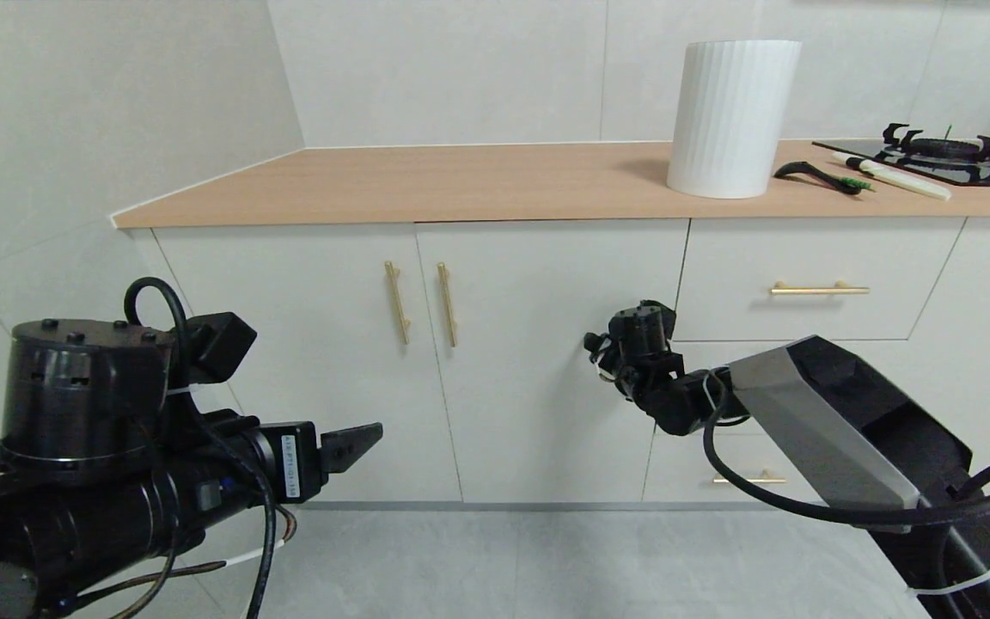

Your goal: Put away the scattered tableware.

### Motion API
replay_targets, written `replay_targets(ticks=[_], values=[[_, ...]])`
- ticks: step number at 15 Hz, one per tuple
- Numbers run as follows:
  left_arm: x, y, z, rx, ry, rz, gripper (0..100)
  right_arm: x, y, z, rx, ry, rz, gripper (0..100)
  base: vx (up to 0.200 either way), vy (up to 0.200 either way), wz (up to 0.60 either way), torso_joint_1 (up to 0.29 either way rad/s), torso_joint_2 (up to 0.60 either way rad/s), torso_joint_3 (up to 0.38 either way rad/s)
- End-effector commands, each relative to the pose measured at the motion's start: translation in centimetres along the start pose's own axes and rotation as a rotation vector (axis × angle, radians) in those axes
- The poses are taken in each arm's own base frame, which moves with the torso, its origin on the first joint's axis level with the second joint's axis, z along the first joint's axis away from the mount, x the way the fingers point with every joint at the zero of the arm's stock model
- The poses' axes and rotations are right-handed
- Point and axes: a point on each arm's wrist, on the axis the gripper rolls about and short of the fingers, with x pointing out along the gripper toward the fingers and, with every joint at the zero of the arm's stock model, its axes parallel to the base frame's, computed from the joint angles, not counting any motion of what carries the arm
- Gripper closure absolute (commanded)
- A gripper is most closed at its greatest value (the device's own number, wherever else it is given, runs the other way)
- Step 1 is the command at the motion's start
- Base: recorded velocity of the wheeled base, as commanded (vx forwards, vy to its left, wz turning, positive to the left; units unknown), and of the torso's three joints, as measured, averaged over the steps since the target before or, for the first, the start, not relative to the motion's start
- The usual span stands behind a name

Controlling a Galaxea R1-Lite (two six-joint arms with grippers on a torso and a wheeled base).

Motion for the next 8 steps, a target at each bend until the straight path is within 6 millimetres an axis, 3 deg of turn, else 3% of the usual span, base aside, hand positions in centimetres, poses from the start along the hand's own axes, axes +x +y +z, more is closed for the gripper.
replay_targets(ticks=[1, 5, 8], values=[[0.0, 0.0, 0.0, -0.001, -0.001, 0.0, 0, 0.6, -0.3, -0.2, 0.001, -0.008, -0.015, 0, 0.0, 0.0, 0.0, 0.0, 0.0, 0.0], [0.0, 0.0, 0.0, -0.001, -0.001, 0.0, 0, 0.9, -0.3, 0.4, 0.003, -0.024, -0.038, 0, 0.0, 0.0, 0.0, 0.0, 0.0, 0.0], [-0.1, 0.0, 0.1, -0.005, -0.007, -0.002, 0, -1.0, 0.5, 0.9, -0.009, 0.004, -0.033, 0, 0.0, 0.0, 0.0, 0.0, 0.0, 0.0]])
